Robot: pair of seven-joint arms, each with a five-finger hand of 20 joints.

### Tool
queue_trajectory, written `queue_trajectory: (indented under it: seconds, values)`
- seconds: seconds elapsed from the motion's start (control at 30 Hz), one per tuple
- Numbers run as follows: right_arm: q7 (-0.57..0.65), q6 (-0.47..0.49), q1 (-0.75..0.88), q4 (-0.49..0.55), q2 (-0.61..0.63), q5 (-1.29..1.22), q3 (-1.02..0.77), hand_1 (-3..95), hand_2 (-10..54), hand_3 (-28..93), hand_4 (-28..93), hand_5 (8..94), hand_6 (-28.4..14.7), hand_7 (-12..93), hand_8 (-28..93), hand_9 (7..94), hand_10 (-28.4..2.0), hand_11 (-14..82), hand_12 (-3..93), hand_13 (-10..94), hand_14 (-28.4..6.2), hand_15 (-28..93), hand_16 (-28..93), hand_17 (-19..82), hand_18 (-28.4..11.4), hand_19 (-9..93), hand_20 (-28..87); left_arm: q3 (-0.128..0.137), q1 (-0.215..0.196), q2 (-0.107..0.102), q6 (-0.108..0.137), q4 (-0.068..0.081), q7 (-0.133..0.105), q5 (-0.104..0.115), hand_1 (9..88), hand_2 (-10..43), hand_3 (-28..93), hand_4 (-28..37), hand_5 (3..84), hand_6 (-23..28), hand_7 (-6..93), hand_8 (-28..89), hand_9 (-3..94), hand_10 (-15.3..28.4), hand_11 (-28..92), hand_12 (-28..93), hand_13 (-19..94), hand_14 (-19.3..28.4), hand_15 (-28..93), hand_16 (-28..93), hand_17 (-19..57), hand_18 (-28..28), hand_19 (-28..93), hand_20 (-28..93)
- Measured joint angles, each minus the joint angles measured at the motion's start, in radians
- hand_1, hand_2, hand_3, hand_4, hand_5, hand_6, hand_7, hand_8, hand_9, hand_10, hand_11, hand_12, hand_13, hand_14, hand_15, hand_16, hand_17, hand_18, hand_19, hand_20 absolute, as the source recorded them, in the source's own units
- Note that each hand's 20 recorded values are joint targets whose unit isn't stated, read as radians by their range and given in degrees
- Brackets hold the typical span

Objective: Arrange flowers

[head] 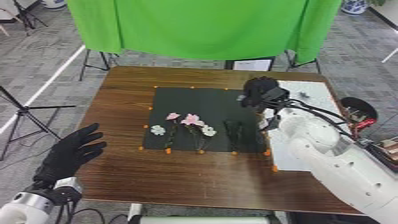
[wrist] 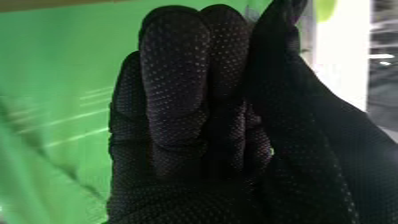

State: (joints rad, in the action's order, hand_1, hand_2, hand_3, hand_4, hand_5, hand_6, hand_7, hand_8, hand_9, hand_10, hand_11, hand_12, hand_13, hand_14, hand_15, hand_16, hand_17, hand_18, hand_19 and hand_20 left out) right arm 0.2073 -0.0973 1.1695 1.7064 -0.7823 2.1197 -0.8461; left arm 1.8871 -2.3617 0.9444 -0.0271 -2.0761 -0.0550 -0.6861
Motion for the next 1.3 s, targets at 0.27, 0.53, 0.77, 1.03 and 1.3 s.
queue_trajectory:
  seconds: [0.27,0.53,0.77,1.03,1.3]
  values:
    - [-0.030,0.058,-0.061,-0.036,-0.043,0.126,0.113,44.9,-8.8,85,-28,70.4,4.1,49,-1,90.2,-4.4,22.5,37.3,87,-1.3,43,29,27,-14.2,69,34,0.000,0.000,0.000,0.000,0.000,0.001,0.000,24.7,1.1,72,-28.3,32.0,5.7,18.3,-10,27.2,13.5,25,17,20,18.0,47,-5,-9.6,21.8,42,9]
    - [-0.022,0.064,-0.081,-0.109,-0.075,0.284,0.151,43.9,-9.0,85,-28,70.3,4.3,49,-2,90.2,-4.4,22.6,37.6,87,-1.4,44,29,27,-14.4,69,34,-0.001,0.002,0.000,0.000,0.001,0.003,0.000,24.7,1.1,72,-28.3,32.0,5.7,18.4,-10,27.2,13.5,25,17,20,17.9,47,-5,-9.6,21.9,42,9]
    - [-0.006,0.063,-0.084,-0.111,-0.082,0.260,0.151,36.5,-9.5,82,-28,67.2,3.8,49,-2,85.9,-5.8,28.5,30.6,84,-1.6,45,29,25,-15.1,68,36,-0.001,0.002,0.000,0.000,0.001,0.003,0.000,24.7,1.1,72,-28.3,32.0,5.7,18.3,-10,27.1,13.6,25,17,20,18.0,47,-5,-9.7,21.9,42,9]
    - [0.000,0.064,-0.088,-0.114,-0.089,0.251,0.151,30.7,-9.5,82,-28,65.8,3.9,45,-2,82.9,-6.3,31.3,25.6,81,-2.2,46,29,24,-15.7,68,36,-0.004,0.002,-0.004,0.000,0.002,0.003,0.001,24.7,1.1,72,-28.3,32.0,5.7,18.4,-10,27.2,13.5,25,17,20,17.8,47,-5,-9.7,21.9,42,9]
    - [0.014,0.072,-0.088,-0.114,-0.090,0.256,0.150,30.6,-9.5,82,-28,64.7,3.9,45,-2,81.7,-6.5,31.6,25.4,80,-2.0,46,28,23,-16.1,67,37,-0.004,0.002,-0.004,-0.001,0.003,0.003,0.001,24.8,1.1,72,-28.3,32.0,5.7,18.3,-10,27.1,13.5,25,17,20,17.9,47,-5,-9.7,21.9,42,9]
